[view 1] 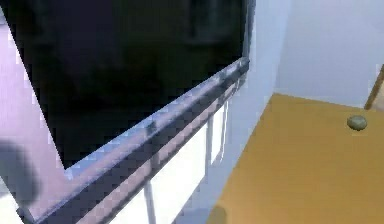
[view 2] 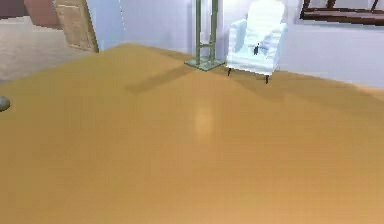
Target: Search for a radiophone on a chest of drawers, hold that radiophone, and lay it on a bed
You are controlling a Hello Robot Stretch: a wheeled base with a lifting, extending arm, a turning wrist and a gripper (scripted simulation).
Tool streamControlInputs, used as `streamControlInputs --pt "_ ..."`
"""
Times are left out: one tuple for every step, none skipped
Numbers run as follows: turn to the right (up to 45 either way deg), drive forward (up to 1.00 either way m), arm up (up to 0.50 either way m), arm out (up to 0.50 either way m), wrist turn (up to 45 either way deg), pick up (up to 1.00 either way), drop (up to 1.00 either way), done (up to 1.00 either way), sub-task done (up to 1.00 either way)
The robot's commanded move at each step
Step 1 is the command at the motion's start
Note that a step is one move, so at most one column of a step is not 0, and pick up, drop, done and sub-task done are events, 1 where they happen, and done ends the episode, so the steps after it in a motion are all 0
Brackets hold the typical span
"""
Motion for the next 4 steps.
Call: streamControlInputs --pt "45.0 0.0 0.0 0.0 0.0 0.0 0.0 0.0 0.0" --pt "45.0 0.0 0.0 0.0 0.0 0.0 0.0 0.0 0.0" --pt "27.0 0.0 0.0 0.0 0.0 0.0 0.0 0.0 0.0" --pt "0.0 0.2 0.0 0.0 0.0 0.0 0.0 0.0 0.0"
